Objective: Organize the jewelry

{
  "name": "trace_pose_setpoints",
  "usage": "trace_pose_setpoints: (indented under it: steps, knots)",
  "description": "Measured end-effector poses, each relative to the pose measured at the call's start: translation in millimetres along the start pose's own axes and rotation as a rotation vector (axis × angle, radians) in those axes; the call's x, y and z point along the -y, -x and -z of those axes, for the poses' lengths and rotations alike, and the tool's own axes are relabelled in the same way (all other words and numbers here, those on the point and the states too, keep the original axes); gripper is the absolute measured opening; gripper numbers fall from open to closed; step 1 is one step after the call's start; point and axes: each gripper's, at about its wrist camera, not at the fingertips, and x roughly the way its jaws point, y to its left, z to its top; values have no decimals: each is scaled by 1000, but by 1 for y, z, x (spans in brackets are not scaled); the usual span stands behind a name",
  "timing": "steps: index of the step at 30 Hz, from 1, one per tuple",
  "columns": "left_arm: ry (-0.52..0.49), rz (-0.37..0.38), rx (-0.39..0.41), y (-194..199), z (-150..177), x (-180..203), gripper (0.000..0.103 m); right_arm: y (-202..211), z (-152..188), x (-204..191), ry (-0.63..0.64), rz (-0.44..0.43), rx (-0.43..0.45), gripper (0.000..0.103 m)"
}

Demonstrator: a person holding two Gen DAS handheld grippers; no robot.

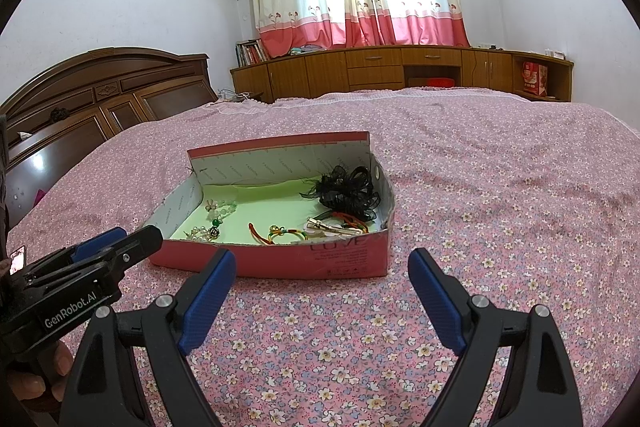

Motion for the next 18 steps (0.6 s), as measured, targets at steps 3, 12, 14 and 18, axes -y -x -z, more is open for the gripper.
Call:
trace_pose_setpoints:
  steps: [3,12,14,18]
  knots:
    - [0,0,1,0,0,0,47,0,0,0,0,0,1,89]
    - [0,-1,1,0,0,0,47,0,0,0,0,0,0,89]
    - [0,-1,2,0,0,0,47,0,0,0,0,0,0,89]
    - [-1,-1,2,0,-2,0,47,0,0,0,0,0,-1,89]
